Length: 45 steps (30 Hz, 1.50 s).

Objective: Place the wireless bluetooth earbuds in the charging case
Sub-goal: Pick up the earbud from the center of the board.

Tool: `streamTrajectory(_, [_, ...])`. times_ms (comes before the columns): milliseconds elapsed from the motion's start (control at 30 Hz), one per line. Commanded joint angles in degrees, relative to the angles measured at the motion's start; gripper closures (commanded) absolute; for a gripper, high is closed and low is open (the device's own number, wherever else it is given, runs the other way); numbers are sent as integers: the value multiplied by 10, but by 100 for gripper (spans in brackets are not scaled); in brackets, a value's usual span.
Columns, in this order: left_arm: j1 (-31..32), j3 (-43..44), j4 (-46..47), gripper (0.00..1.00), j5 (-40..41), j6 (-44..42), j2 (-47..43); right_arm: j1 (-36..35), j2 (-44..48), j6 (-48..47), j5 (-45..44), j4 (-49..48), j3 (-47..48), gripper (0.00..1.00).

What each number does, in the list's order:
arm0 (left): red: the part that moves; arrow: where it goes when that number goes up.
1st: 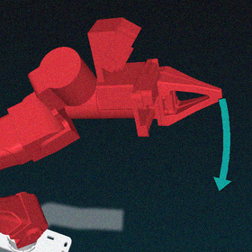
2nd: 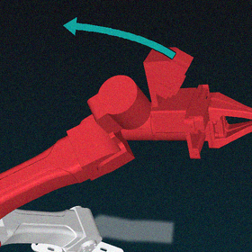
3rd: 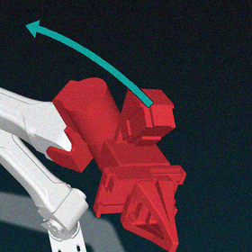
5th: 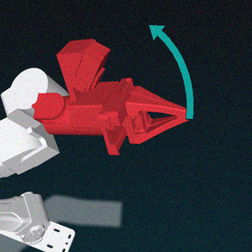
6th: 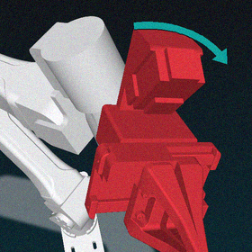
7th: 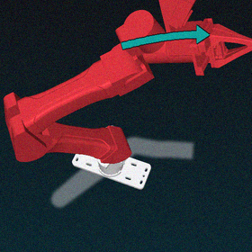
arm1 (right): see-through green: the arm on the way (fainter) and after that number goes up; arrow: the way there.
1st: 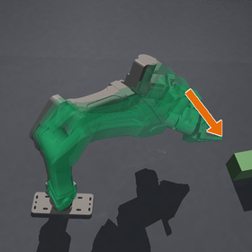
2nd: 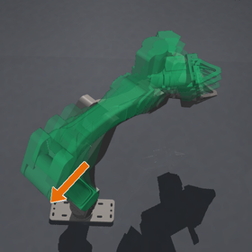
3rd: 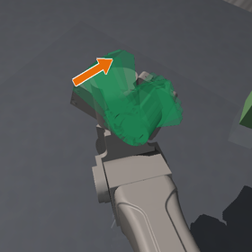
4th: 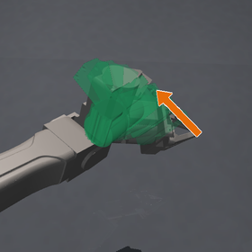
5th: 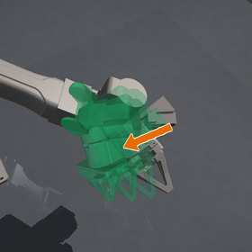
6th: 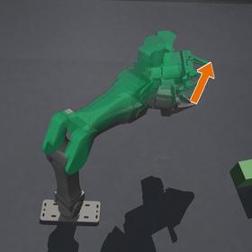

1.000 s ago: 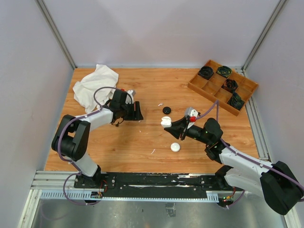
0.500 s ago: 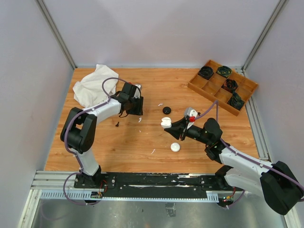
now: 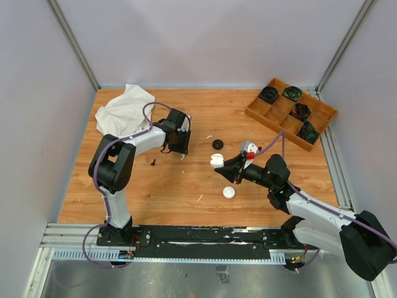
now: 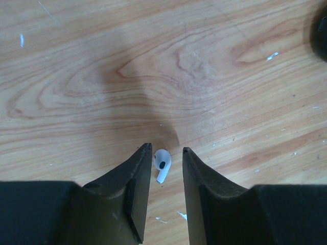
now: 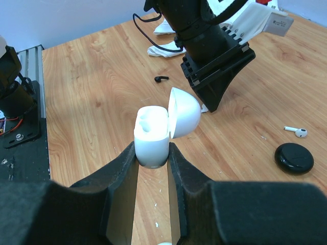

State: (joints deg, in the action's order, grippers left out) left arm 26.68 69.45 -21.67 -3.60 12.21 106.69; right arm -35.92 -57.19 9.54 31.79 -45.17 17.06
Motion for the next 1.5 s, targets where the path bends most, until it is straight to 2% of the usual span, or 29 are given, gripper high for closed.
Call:
streamTrajectory(0, [6,19,-17,65,9,-8,15,23,5,-7,4,-12,10,93])
streamTrajectory(467, [15,23,-35,73,24,-10,35,23,3,-6,4,-8,13,93])
streamTrajectory(1200, [39,40,-76,70,73,-13,49,23,6,-2,10,-8,15,93])
streamTrajectory(1467, [46,40,-88,77,88,-12,49,23,7,-1,11,-8,15,93])
